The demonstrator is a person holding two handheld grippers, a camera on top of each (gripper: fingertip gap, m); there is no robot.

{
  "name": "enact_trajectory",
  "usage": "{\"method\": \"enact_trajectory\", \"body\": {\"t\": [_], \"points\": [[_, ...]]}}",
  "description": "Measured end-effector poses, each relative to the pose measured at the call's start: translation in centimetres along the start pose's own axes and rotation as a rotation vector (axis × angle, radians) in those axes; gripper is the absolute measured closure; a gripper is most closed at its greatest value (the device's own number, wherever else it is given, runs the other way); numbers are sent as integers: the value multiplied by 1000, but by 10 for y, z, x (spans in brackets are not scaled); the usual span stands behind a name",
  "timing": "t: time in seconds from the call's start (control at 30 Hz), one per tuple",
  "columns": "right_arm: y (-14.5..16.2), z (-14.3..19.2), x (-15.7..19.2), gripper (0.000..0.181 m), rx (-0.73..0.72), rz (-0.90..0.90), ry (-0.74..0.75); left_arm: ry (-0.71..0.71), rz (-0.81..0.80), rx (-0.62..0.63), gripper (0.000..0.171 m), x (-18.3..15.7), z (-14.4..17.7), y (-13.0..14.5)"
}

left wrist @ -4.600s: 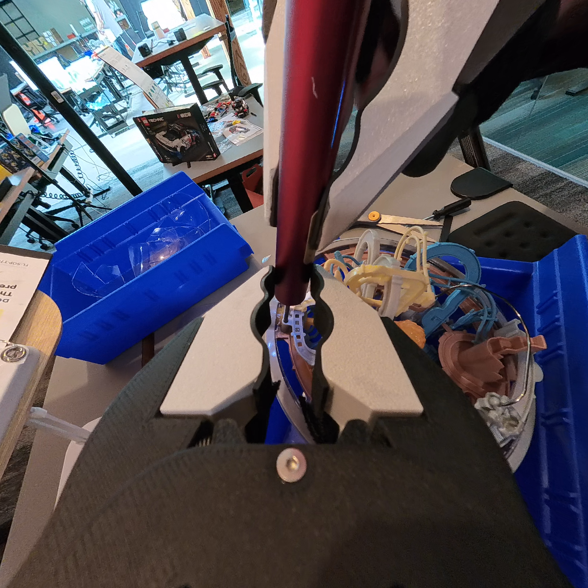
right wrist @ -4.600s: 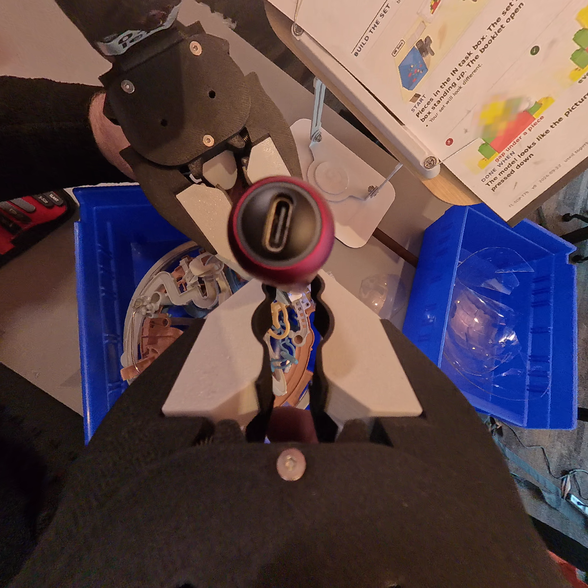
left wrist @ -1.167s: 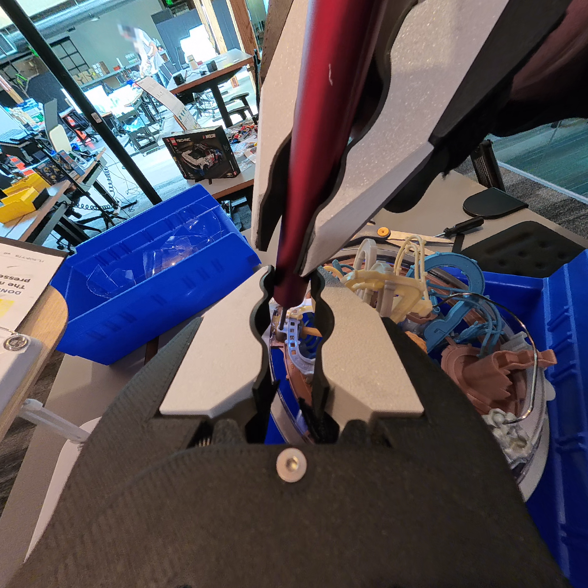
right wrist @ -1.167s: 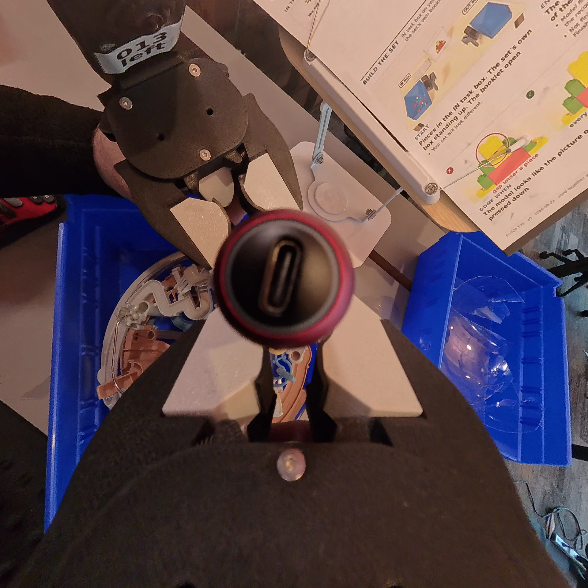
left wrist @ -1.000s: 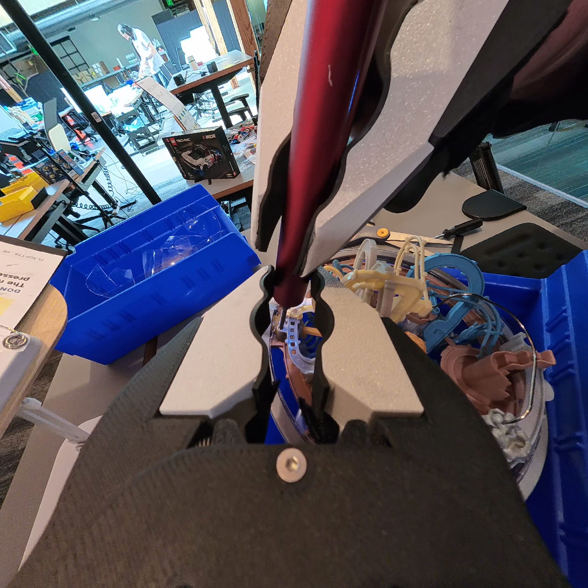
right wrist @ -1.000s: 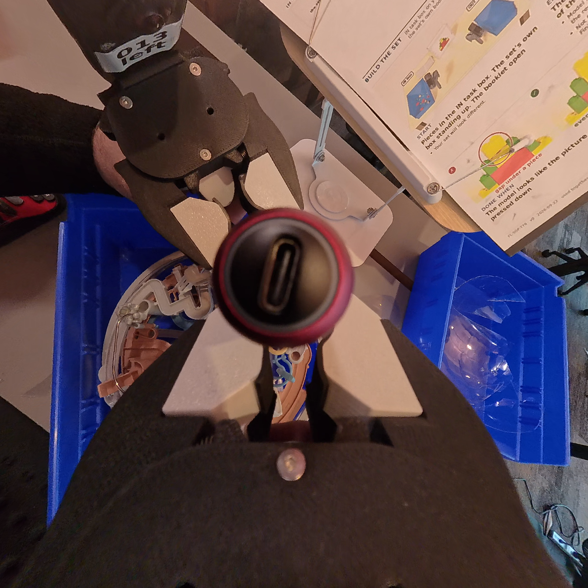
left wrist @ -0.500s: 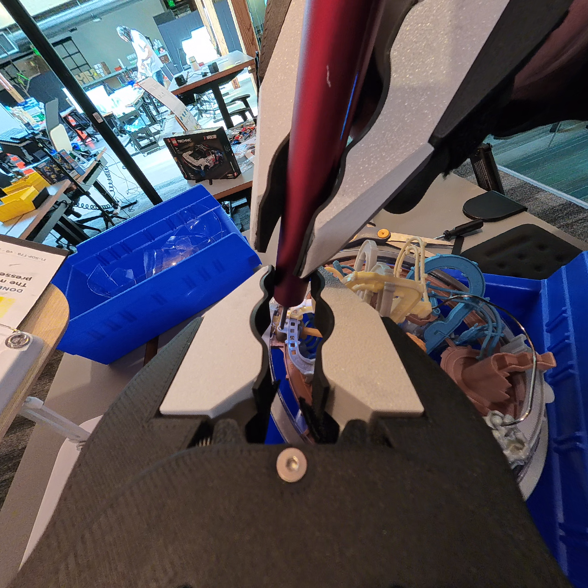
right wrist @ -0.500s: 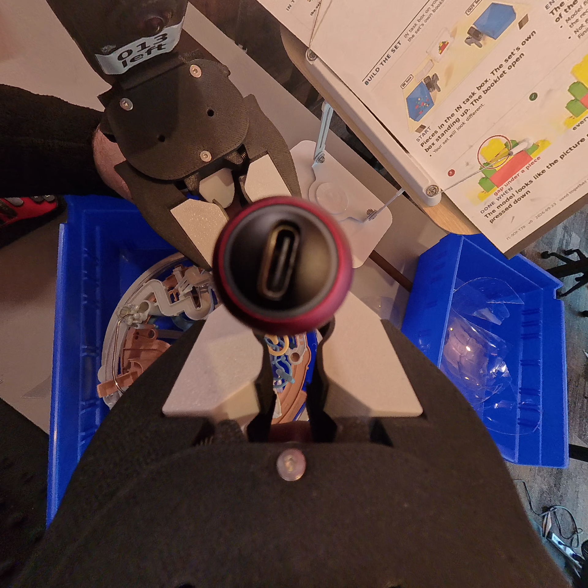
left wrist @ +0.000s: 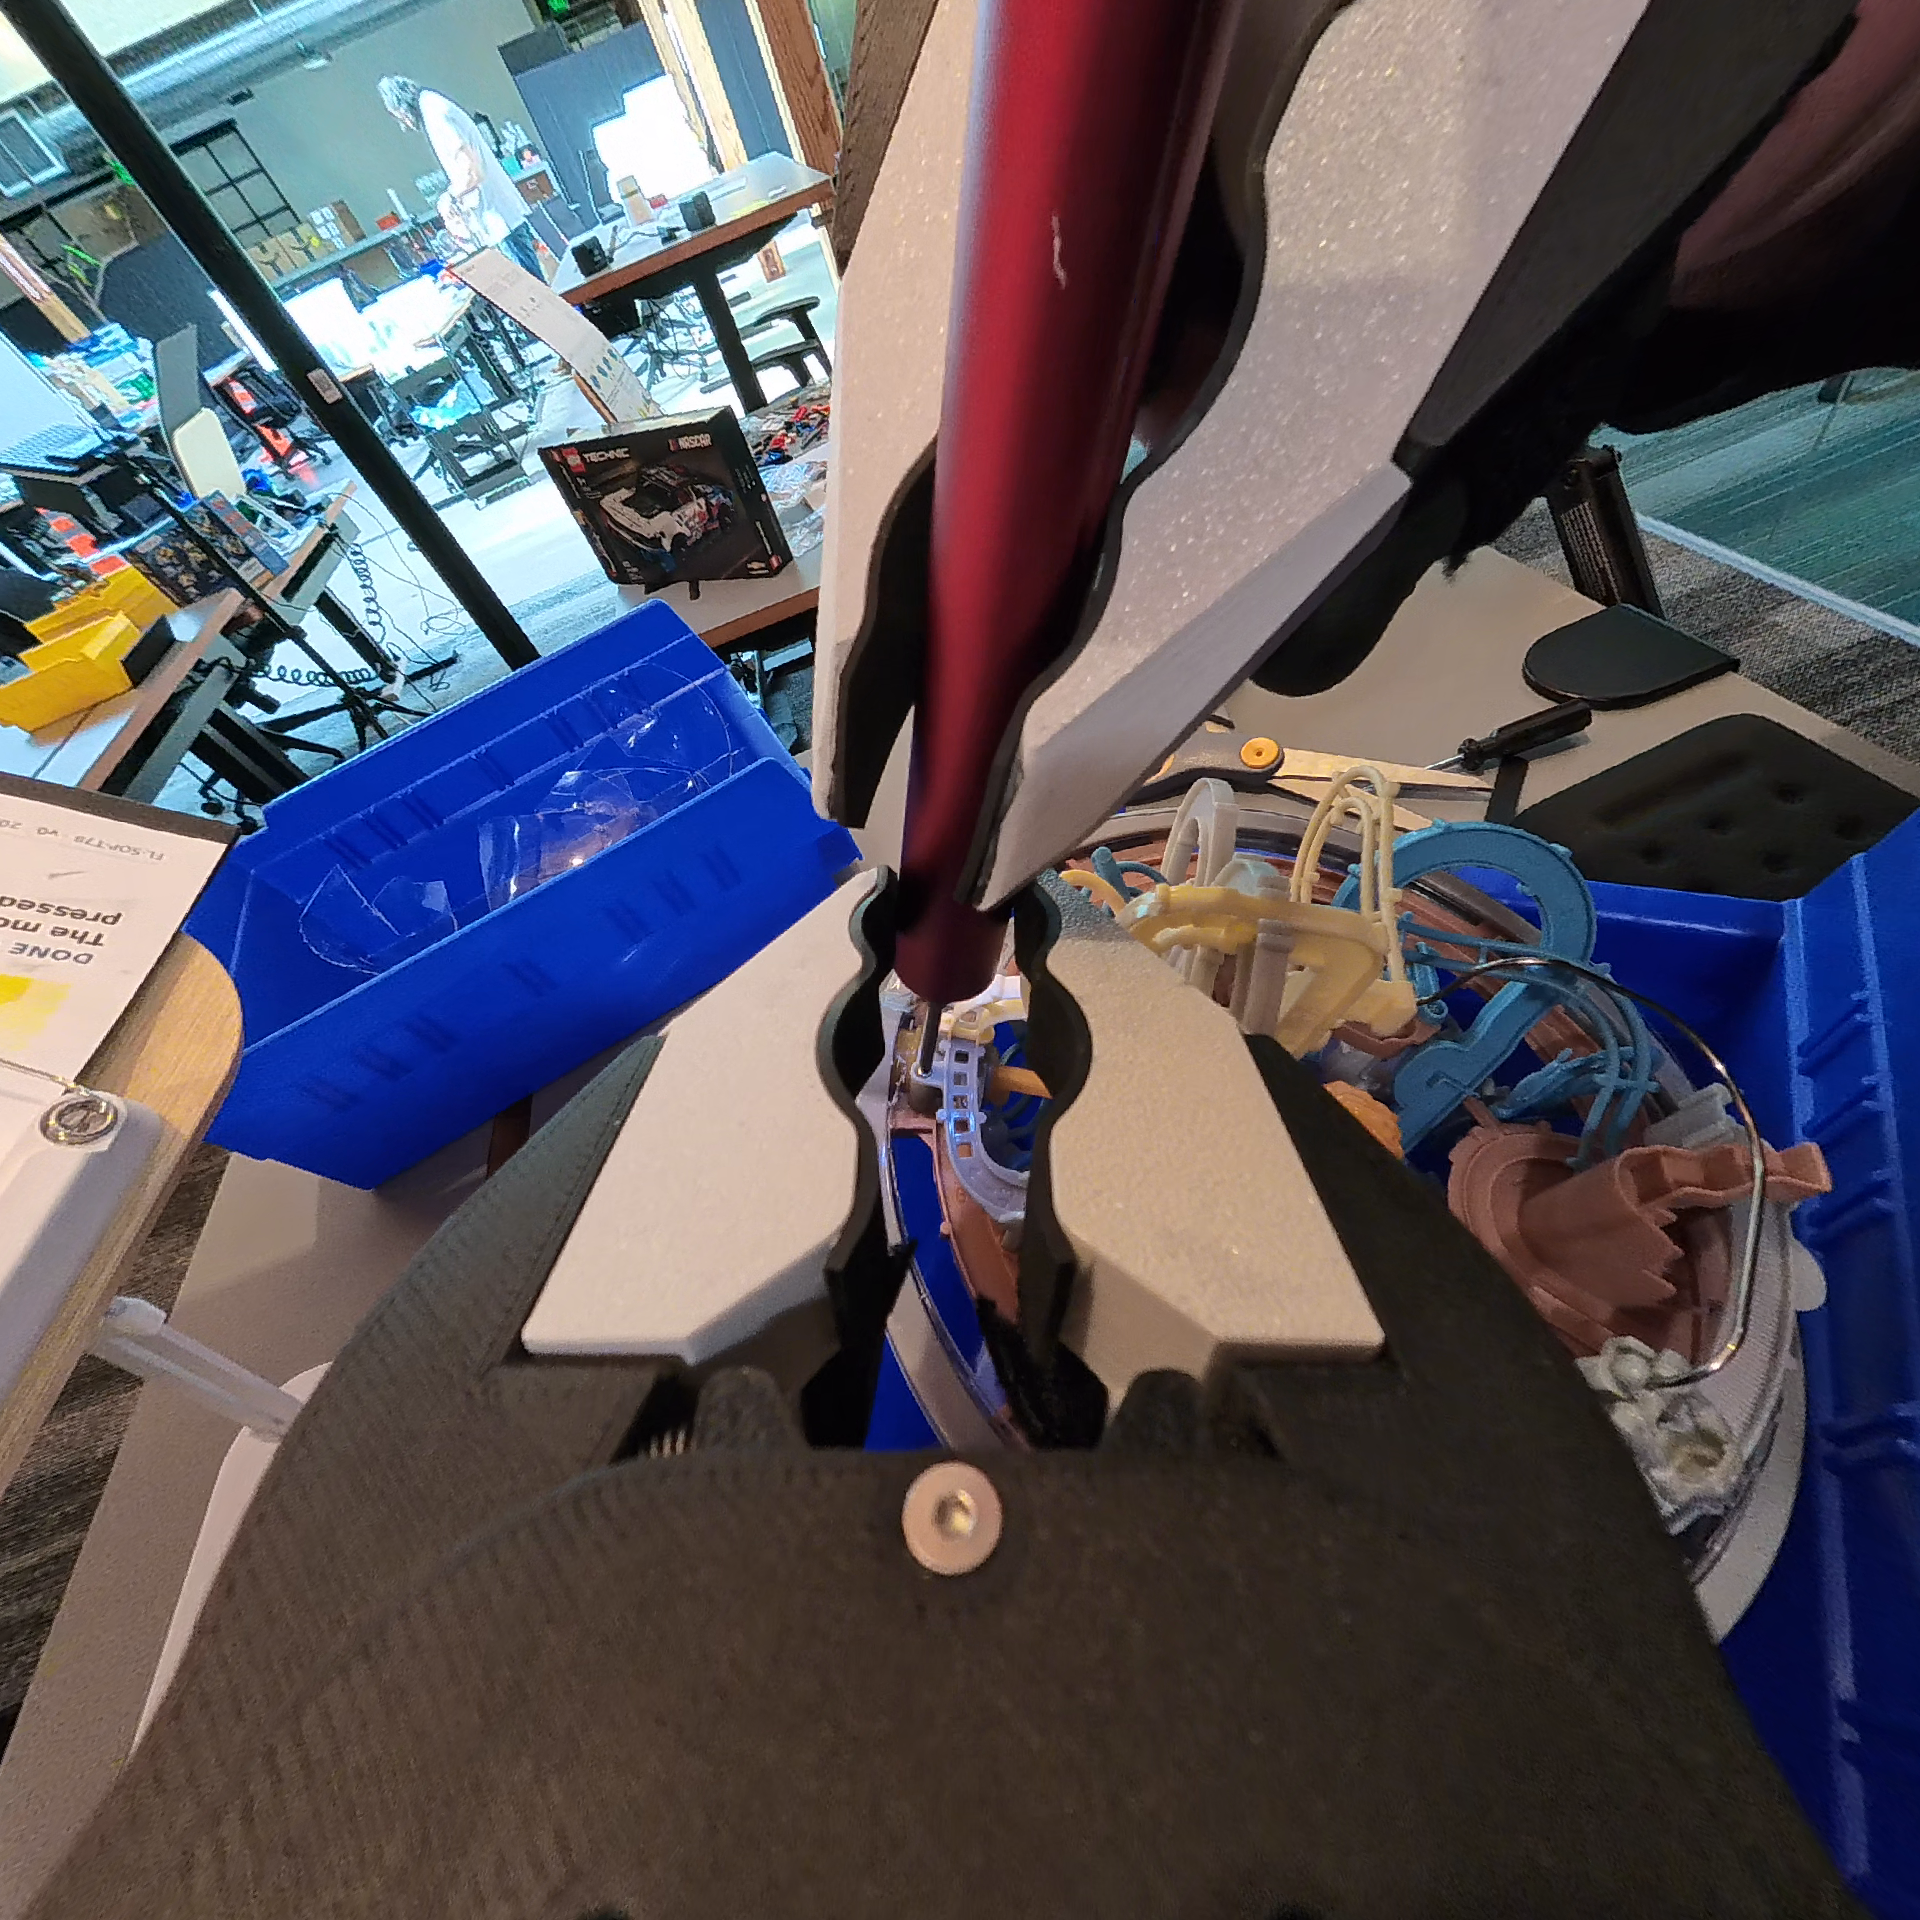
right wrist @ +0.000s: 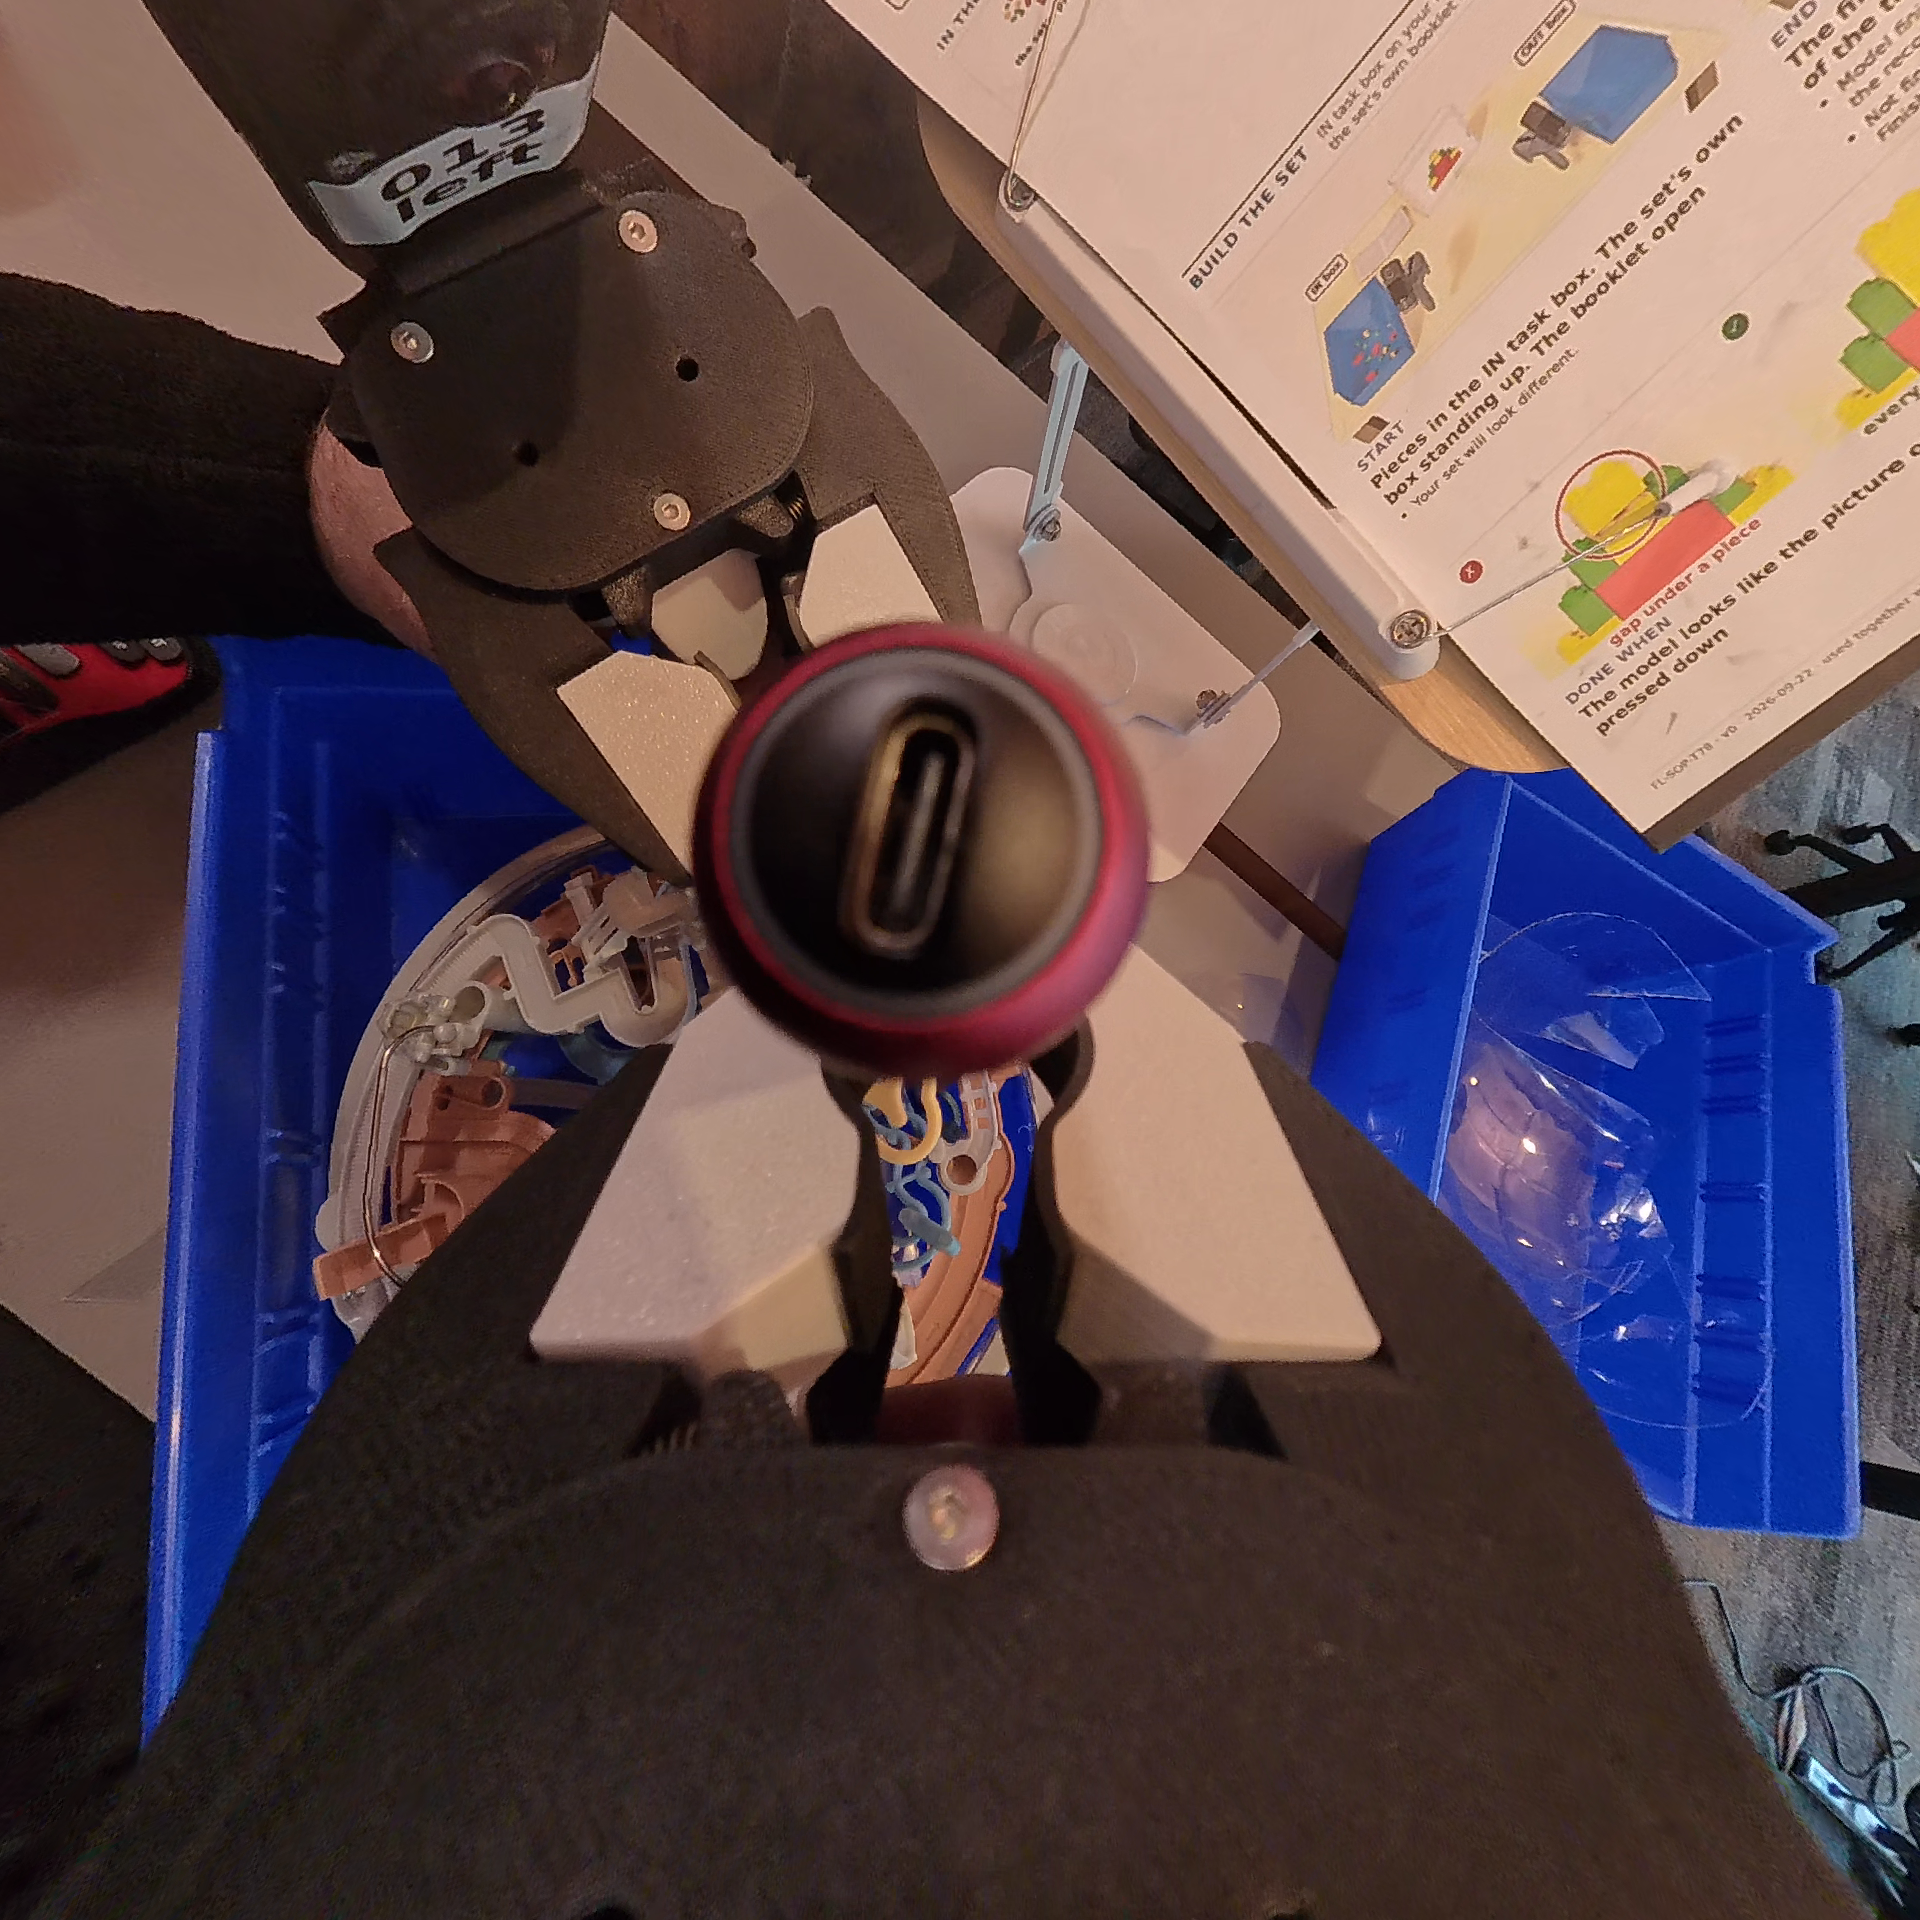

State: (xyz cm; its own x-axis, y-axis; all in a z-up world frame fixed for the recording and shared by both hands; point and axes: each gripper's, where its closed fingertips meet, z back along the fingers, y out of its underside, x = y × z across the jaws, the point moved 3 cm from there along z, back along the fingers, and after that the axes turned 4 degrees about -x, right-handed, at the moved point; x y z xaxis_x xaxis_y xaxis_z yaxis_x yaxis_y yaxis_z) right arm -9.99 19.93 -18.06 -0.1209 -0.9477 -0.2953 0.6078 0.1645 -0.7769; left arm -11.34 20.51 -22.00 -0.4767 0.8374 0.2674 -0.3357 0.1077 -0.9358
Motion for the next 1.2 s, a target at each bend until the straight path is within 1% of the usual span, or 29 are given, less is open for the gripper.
{"method": "enact_trajectory", "body": {"t": [0.03, 0.5, 0.6, 0.8, 1.0, 1.2], "points": [[0, 0, 0, 162, 0, 0, 0, 0, 0, 0, 151, 0, 0, 0], [-1, 2, -1, 162, -31, -22, 0, 1, -16, 9, 151, -1, -1, -2], [-3, 3, 0, 159, -47, -46, -11, -3, -25, 13, 152, -1, -1, -4], [-9, 11, -1, 161, -82, -45, -6, -11, -54, 22, 152, -2, -1, -14], [-16, 20, -2, 161, -152, -87, -33, -21, -87, 46, 153, -1, 5, -24], [-34, 20, -3, 162, -264, -159, -93, -38, -70, 63, 153, 5, 26, -33]]}}
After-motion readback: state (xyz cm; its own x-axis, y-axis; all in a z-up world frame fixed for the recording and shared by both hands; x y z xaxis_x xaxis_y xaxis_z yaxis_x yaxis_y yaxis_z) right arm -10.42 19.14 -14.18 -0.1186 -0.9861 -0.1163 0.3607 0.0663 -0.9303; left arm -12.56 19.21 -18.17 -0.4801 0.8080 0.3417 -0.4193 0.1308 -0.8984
